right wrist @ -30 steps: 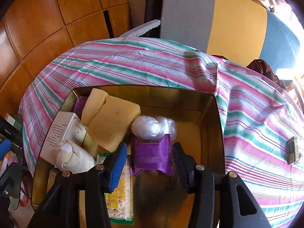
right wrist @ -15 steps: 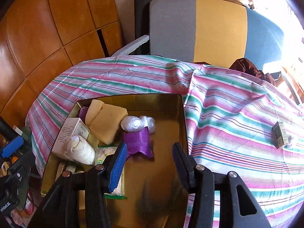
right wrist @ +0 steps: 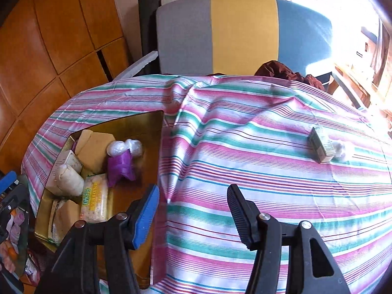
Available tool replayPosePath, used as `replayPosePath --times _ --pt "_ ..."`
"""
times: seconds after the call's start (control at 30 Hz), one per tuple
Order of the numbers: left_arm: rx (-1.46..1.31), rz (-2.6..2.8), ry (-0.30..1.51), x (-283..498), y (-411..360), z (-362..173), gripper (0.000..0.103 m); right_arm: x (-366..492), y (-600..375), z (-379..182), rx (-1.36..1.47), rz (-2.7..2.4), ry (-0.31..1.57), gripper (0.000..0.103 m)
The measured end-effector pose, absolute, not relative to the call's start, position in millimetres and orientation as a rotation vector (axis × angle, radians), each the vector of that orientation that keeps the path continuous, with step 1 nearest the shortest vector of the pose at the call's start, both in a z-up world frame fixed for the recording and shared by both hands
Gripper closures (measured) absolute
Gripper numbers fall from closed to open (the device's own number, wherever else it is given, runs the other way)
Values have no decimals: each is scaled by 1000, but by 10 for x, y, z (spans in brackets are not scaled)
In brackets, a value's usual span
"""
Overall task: Organize objects
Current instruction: 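Move the left tool to the green medicine box and close on it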
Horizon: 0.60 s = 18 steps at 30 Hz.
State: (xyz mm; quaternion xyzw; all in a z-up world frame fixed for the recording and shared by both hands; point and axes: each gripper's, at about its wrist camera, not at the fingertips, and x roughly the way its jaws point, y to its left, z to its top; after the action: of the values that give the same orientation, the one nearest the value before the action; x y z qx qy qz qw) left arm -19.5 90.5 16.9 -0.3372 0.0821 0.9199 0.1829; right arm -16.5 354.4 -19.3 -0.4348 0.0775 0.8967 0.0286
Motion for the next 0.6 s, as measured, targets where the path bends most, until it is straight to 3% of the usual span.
replayPosePath --times 0.37,0.6 --pt "-935 2520 295 -148 1273 165 30 202 4812 -217 -1246 2497 326 45" --pt "-901 2420 355 -145 1794 209 30 611 5699 -451 -1145 2248 529 45"
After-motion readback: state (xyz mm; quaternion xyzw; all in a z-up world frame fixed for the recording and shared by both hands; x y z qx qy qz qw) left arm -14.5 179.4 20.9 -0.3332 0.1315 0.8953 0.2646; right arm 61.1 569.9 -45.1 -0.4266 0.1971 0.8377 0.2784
